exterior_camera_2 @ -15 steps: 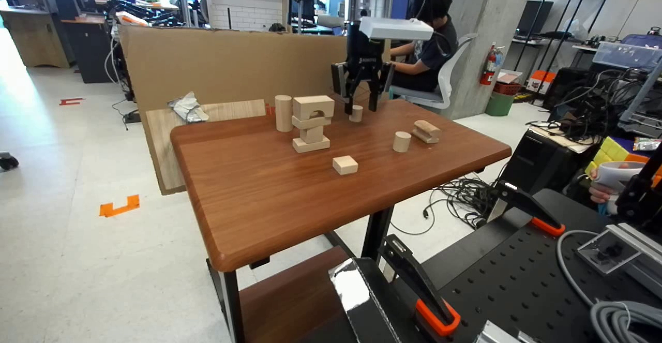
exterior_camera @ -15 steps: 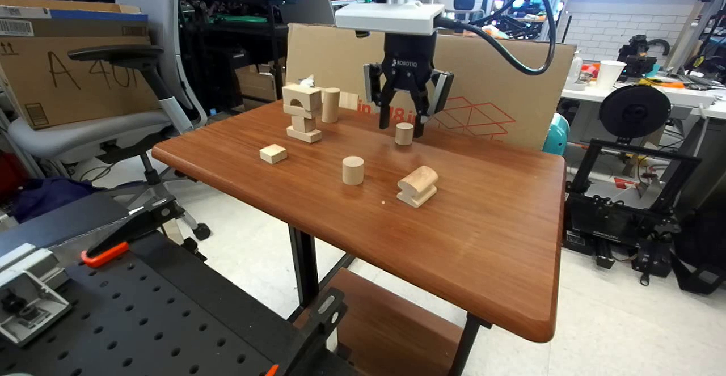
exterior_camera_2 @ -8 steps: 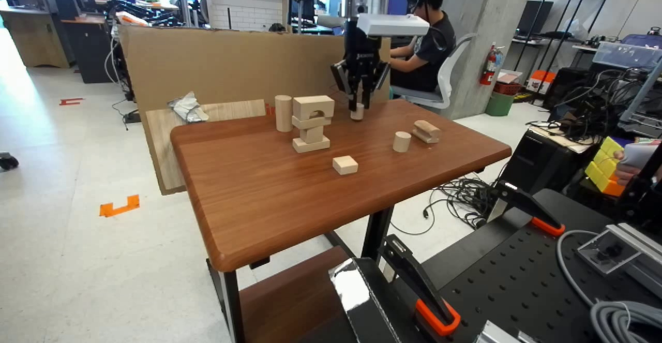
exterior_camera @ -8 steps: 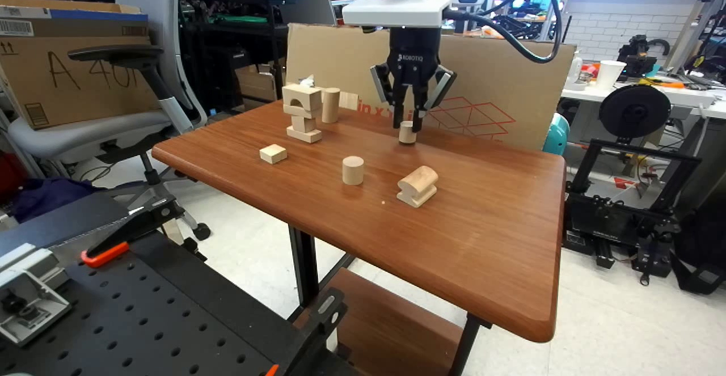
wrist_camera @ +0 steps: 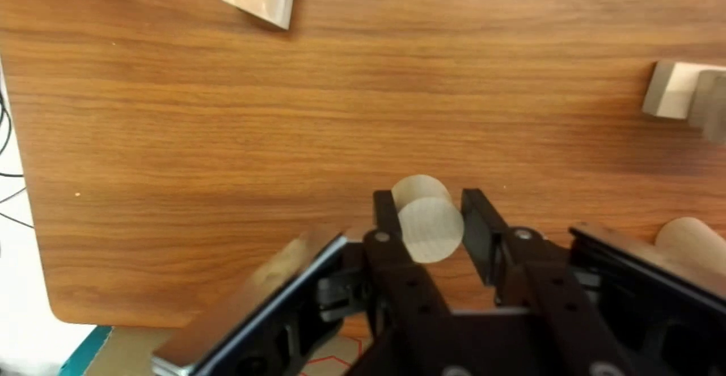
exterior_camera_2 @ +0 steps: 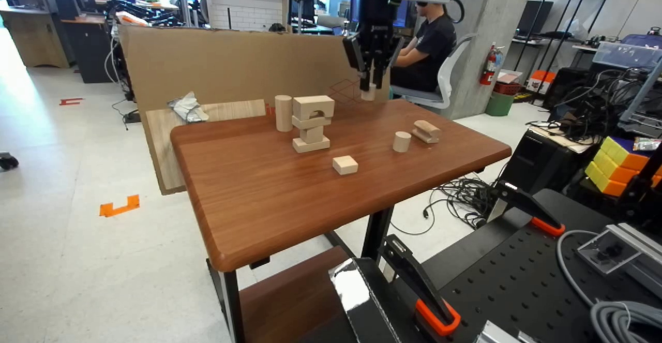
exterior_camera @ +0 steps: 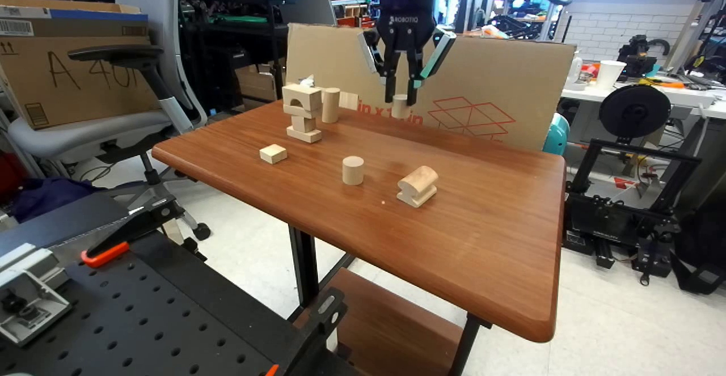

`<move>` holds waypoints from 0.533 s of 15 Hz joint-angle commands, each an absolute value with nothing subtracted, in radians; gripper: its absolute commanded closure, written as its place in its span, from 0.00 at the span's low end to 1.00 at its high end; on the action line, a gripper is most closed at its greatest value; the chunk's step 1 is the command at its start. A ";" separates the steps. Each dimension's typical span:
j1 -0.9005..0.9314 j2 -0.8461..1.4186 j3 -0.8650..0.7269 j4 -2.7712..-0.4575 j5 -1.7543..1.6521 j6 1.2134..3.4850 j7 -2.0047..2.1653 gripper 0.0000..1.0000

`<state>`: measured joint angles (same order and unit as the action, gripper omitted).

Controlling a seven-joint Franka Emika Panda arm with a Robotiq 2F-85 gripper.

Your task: Put the circular block on top of the other circular block

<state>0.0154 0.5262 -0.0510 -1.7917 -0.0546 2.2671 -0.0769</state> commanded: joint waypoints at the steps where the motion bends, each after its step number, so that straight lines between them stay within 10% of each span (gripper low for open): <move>1: -0.005 0.330 -0.044 -2.033 -0.093 2.329 -0.119 0.92; 8: -0.028 0.205 -0.068 -2.251 -0.165 2.420 -0.111 0.92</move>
<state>-0.0203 0.2663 -0.0616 -2.1575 -0.1181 2.3626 -0.1207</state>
